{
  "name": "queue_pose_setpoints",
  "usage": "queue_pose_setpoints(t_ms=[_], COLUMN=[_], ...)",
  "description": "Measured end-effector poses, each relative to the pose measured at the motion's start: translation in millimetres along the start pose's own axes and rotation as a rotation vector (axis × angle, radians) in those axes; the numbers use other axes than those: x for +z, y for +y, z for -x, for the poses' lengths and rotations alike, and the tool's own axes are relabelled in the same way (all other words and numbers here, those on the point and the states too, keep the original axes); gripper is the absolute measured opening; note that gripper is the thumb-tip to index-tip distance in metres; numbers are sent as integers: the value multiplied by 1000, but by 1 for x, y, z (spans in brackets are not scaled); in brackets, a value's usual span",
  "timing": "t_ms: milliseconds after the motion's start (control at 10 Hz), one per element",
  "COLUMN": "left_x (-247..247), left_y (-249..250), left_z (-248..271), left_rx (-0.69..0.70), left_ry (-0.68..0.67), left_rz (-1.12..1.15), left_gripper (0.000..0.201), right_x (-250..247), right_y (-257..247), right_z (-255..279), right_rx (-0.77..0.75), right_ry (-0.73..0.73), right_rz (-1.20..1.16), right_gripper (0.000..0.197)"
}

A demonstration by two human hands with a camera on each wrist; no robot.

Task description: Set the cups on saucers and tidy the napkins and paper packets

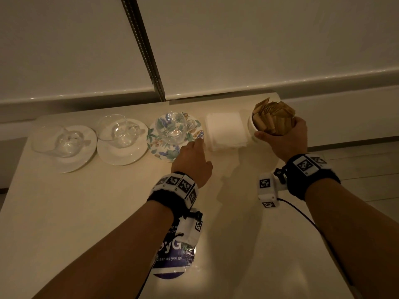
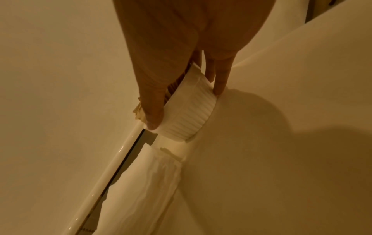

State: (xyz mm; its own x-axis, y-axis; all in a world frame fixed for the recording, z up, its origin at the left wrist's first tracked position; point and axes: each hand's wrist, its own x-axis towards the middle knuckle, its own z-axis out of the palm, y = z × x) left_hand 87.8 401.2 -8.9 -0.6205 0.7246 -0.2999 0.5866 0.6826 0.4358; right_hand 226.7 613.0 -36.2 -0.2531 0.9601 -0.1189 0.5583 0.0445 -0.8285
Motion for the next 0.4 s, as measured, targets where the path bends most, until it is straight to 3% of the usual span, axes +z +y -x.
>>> queue_pose_setpoints(t_ms=[100, 200, 300, 400], left_x=[-2, -2, 0, 10], left_y=[0, -1, -3, -19], left_z=[1, 7, 23, 45], left_rx=[8, 52, 180, 231], left_ry=[-25, -12, 77, 50], left_rz=[15, 36, 113, 198], left_gripper=[65, 62, 50, 35], right_x=[-3, 0, 9, 24], right_y=[6, 19, 19, 21], right_z=[9, 27, 53, 83], right_rx=[83, 121, 113, 42], right_ry=[-73, -71, -41, -134], right_rz=[-88, -196, -106, 98], right_gripper=[133, 127, 116, 107])
